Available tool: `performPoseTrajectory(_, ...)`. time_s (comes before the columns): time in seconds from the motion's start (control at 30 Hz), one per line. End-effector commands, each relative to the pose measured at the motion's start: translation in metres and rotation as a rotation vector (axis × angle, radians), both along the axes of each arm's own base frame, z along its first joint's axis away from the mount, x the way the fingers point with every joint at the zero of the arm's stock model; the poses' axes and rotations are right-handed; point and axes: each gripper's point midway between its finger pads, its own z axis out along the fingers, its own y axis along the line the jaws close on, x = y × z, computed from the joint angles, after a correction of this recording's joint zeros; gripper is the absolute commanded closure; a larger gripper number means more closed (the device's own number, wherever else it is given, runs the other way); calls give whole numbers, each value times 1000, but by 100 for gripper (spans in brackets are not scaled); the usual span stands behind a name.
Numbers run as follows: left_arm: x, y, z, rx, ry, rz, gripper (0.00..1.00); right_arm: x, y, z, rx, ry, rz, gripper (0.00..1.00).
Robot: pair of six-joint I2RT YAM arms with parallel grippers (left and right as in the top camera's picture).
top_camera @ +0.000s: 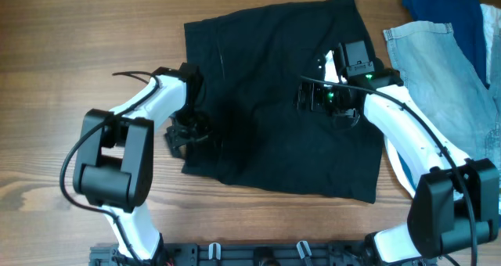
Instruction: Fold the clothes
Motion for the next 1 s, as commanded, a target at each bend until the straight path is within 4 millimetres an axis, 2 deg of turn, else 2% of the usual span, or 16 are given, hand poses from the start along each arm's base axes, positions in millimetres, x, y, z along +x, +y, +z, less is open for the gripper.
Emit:
performPoseTrajectory(0.0,6,19,13,100,-95,-36,0,8,-3,57,14,-115,-47,0)
performPoseTrajectory(0.1,13,15,40,76,-190,-36,0,-4,-7,86,27,-149,-81,0)
performPoseTrajectory(0.2,16,6,68,50,-285,-54,0,-33,-24,101,0,-108,-195,0)
performPoseTrajectory(0.3,11,-10,93,27,-361,-50,0,-81,-66,102,-131,10,-441,0)
performPoseTrajectory(0.4,1,-22,102,39,-369,3,0,-124,-98,105,-228,99,-704,0)
performPoseTrajectory(0.5,-11,-24,98,115,-346,109,0,-146,-105,108,-219,149,-848,0)
performPoseTrajectory(0.67,-30,-25,73,163,-296,253,0,-153,-106,102,-236,177,-842,0)
performPoseTrajectory(0.83,-40,-19,45,179,-284,327,0,-159,-103,79,-235,233,-885,0)
performPoseTrajectory(0.97,-37,-19,24,159,-317,414,0,-161,-94,53,-197,278,-879,1)
